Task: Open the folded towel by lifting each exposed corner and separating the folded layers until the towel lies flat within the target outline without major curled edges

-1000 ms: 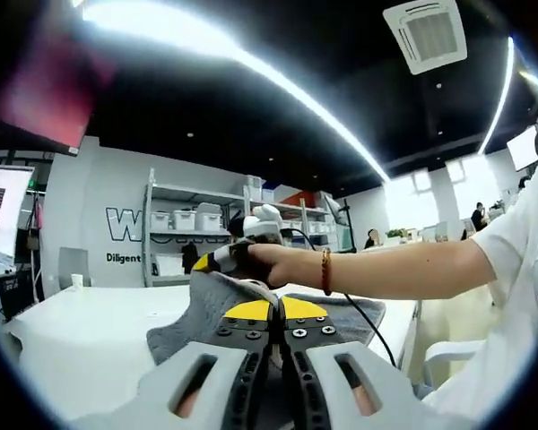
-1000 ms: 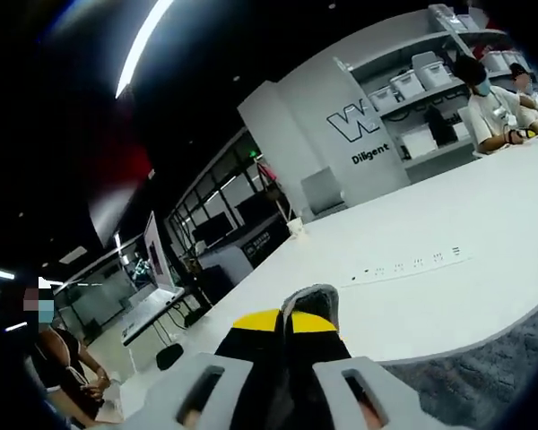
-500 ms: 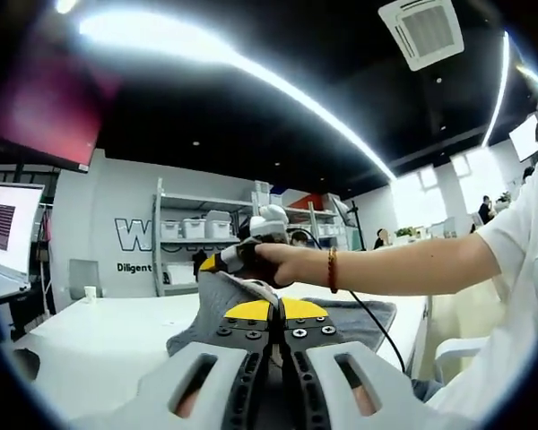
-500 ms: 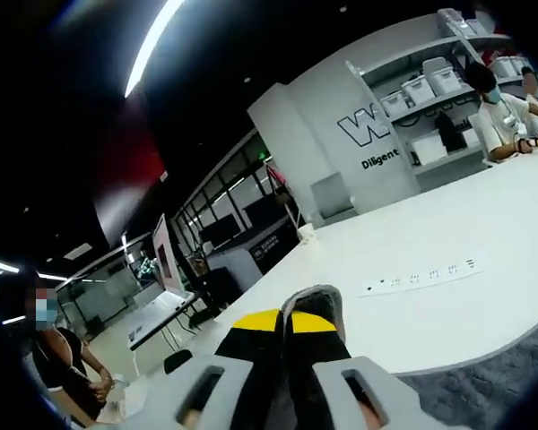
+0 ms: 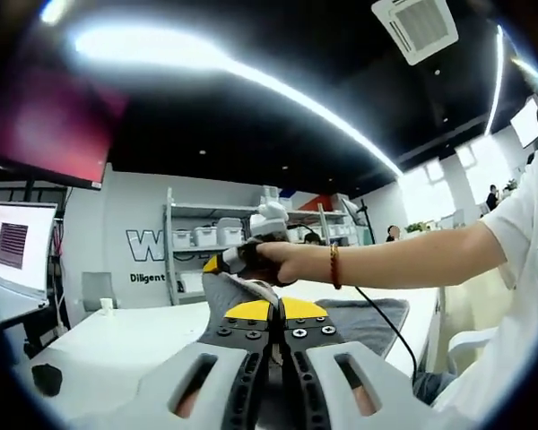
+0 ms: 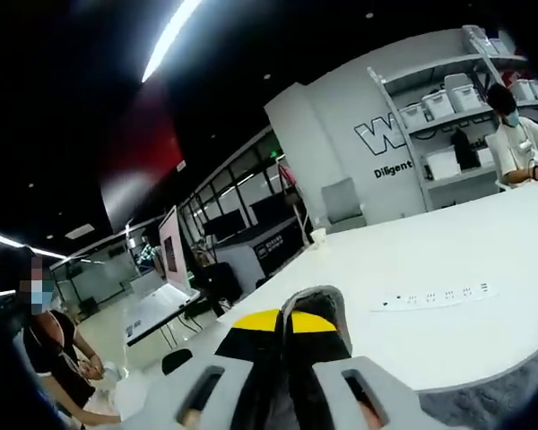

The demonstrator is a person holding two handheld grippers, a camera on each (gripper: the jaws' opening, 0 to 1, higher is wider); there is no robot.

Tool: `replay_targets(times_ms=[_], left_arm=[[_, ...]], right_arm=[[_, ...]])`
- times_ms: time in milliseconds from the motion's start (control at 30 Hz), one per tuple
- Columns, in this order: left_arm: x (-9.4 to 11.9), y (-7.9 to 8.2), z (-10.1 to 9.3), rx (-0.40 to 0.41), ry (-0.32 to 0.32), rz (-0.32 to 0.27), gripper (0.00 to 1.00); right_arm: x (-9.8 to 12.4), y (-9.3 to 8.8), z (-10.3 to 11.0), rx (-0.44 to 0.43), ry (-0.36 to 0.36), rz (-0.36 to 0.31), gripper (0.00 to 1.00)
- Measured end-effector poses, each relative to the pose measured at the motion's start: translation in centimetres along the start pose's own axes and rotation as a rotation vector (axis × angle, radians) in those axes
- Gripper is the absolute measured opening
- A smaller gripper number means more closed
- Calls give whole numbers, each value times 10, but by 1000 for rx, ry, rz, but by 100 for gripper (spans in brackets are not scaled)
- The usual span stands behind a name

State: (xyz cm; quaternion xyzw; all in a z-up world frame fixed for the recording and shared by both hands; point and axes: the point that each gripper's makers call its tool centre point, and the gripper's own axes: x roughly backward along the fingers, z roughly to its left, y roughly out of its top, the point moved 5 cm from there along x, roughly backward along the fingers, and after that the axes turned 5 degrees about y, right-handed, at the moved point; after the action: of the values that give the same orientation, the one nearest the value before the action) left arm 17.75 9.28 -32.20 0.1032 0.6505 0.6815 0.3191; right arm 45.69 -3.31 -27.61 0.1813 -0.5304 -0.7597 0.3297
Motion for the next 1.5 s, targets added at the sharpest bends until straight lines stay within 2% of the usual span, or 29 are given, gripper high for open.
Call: replay_targets(times_ms=[167, 233, 633, 867, 1500], left_arm=[[6, 3, 5, -2, 18, -5, 0], [12, 4, 11, -38, 51, 5, 0], [24, 12, 24, -46, 89, -13, 0], [29, 13, 28, -76, 109, -6, 0], [48, 14, 49, -78, 176, -11, 0]], right_arm=[[-5, 1, 6, -3, 12, 0, 0], [-11, 1, 14, 0, 25, 6, 0], [-20, 7, 39, 19, 53, 7, 0], [-26, 9, 48, 36, 68, 7, 0], [-47, 5, 68, 53, 126, 19, 0]])
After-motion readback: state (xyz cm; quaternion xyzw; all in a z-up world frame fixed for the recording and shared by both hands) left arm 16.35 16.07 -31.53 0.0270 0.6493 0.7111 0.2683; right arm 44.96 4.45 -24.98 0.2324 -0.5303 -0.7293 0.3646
